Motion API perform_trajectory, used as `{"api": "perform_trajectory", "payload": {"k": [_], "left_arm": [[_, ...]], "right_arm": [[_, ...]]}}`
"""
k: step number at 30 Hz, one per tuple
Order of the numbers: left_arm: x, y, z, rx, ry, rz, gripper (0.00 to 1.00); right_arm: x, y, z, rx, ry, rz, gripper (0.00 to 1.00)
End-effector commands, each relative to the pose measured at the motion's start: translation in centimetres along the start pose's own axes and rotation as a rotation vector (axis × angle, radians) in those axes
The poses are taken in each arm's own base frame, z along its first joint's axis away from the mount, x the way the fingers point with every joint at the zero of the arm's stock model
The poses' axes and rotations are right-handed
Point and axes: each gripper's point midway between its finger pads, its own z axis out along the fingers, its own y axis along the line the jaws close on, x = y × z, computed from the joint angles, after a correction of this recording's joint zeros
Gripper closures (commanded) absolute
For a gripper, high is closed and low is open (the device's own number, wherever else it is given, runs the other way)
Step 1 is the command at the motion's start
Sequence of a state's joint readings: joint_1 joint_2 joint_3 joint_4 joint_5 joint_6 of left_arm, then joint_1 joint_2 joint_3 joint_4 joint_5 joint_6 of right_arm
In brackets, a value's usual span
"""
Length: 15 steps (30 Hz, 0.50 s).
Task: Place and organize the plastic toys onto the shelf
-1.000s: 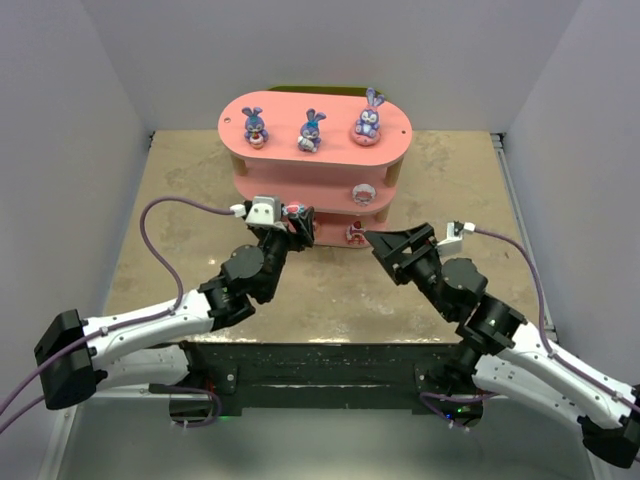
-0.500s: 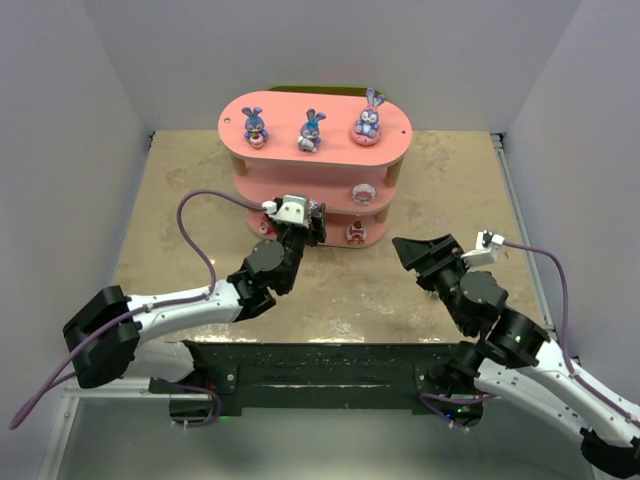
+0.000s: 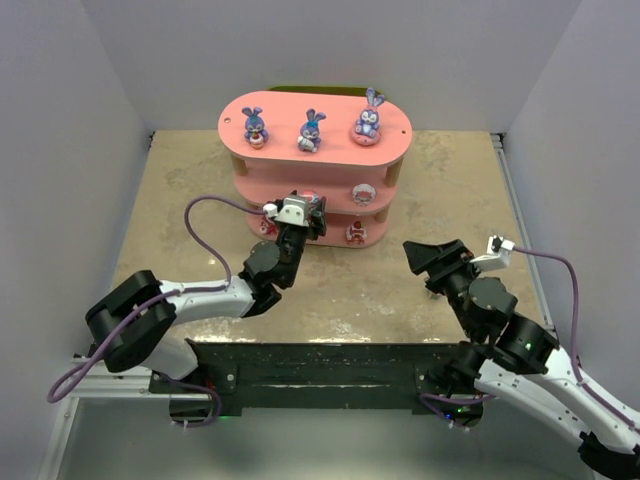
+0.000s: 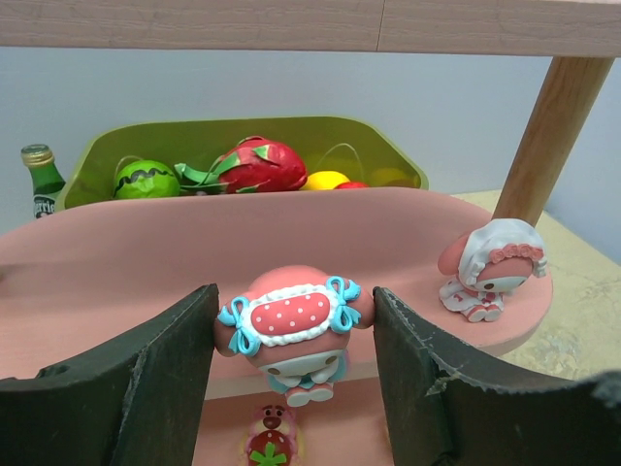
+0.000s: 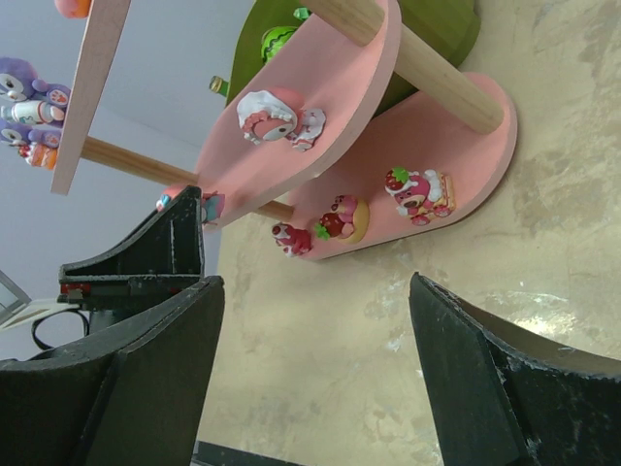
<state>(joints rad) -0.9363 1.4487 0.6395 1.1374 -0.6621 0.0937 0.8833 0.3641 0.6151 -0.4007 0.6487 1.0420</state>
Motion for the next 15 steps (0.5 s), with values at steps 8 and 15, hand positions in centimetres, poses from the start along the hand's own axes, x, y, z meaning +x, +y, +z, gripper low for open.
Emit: {"api": "perform_trajectory", "payload": {"k": [8,15], "left_arm": [[-1.2,0.4,2.0,-0.007,-0.096,-0.054,1.0],[0.0,0.1,3.1,-0.018,-0.028,-0.024,1.0]], "right_arm": [[-2.0,-0.7,-0.6,0.038,-0.074,0.006,0.2],[-2.4,-0.9,-1.2,0.036,-0.073,0.016,0.2]]}}
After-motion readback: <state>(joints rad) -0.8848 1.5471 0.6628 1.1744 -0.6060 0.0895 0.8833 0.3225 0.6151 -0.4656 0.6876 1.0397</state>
